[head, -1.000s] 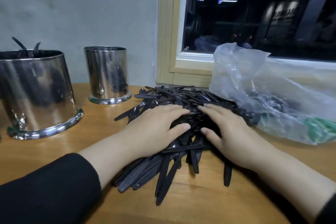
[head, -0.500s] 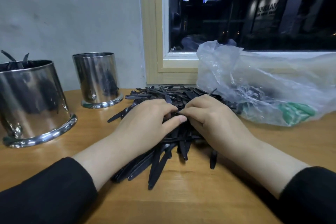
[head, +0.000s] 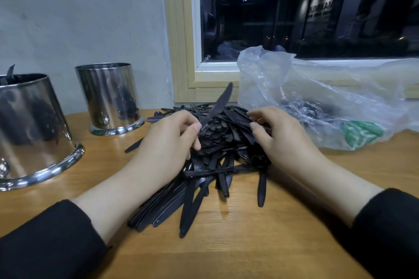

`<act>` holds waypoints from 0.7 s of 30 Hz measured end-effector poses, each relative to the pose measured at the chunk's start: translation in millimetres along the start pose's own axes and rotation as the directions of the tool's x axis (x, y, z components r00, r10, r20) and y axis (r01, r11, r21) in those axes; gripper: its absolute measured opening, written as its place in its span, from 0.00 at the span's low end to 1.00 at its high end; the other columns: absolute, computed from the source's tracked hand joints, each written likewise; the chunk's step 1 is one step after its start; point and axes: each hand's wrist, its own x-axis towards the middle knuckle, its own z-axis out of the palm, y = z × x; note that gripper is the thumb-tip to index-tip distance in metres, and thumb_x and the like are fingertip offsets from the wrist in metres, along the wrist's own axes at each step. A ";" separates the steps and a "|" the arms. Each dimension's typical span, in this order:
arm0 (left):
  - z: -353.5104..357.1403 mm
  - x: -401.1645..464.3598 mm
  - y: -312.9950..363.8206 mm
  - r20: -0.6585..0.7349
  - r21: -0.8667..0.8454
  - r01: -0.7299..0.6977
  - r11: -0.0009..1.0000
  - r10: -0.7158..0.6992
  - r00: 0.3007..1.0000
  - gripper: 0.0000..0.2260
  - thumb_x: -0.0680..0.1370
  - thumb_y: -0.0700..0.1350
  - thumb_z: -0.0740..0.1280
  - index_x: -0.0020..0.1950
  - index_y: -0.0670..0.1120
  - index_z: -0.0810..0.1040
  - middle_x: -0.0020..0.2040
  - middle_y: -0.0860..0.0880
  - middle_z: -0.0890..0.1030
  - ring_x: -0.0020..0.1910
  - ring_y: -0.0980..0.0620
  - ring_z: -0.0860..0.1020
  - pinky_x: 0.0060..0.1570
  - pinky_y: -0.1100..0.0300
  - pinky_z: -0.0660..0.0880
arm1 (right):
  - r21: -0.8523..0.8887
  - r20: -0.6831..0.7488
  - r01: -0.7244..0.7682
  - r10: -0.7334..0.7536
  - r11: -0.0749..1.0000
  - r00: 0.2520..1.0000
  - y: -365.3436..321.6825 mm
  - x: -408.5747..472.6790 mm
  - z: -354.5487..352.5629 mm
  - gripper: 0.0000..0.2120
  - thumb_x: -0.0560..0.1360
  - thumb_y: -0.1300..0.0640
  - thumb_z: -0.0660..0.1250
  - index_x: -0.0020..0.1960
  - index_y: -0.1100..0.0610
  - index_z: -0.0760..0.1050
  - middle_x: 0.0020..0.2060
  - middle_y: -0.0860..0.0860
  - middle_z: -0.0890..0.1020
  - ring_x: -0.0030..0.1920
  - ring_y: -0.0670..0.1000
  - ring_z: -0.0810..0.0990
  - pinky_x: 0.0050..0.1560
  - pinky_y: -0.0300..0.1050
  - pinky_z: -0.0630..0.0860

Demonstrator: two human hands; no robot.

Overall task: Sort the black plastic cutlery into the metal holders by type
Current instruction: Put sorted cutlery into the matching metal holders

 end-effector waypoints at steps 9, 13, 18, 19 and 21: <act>1.3 -0.7 3.2 -0.006 -0.042 0.039 0.998 -0.040 0.999 0.08 0.85 0.47 0.59 0.49 0.54 0.75 0.38 0.55 0.84 0.33 0.48 0.79 0.36 0.56 0.75 | -0.226 0.243 -0.081 0.136 0.971 0.961 -2.5 -2.5 7.0 0.22 0.82 0.47 0.62 0.75 0.51 0.69 0.70 0.49 0.75 0.70 0.55 0.70 0.68 0.61 0.69; 1.6 -2.6 5.3 -0.006 -0.038 0.033 0.999 -0.033 0.999 0.08 0.85 0.47 0.59 0.49 0.55 0.75 0.38 0.56 0.84 0.36 0.43 0.79 0.39 0.50 0.77 | -0.207 0.214 -0.060 0.105 0.977 0.971 -1.5 -2.8 5.4 0.16 0.81 0.51 0.65 0.67 0.50 0.77 0.61 0.49 0.80 0.65 0.55 0.75 0.63 0.60 0.72; 4.0 -0.6 0.8 -0.053 -0.153 0.072 0.986 -0.080 0.995 0.08 0.85 0.45 0.60 0.49 0.52 0.76 0.35 0.54 0.82 0.29 0.55 0.75 0.34 0.59 0.71 | -0.116 0.037 -0.070 0.075 0.991 0.997 -3.1 -0.7 3.3 0.10 0.79 0.59 0.68 0.58 0.56 0.84 0.53 0.52 0.85 0.57 0.54 0.81 0.59 0.43 0.71; 4.5 0.4 -1.1 -0.060 -0.199 0.087 0.976 -0.101 0.993 0.08 0.86 0.45 0.60 0.49 0.51 0.76 0.34 0.54 0.81 0.29 0.55 0.75 0.36 0.58 0.71 | -0.081 -0.027 -0.096 0.094 0.992 0.995 -5.4 0.0 0.7 0.10 0.79 0.60 0.68 0.57 0.57 0.84 0.52 0.53 0.86 0.55 0.54 0.81 0.56 0.38 0.69; 5.2 2.1 -3.2 -0.058 -0.294 0.135 0.946 -0.158 0.986 0.08 0.86 0.44 0.59 0.50 0.49 0.76 0.32 0.54 0.78 0.29 0.54 0.73 0.38 0.55 0.71 | 0.009 -0.115 -0.158 0.158 0.987 0.981 -7.6 1.2 -4.1 0.09 0.79 0.60 0.67 0.56 0.57 0.85 0.49 0.52 0.86 0.52 0.52 0.82 0.51 0.35 0.68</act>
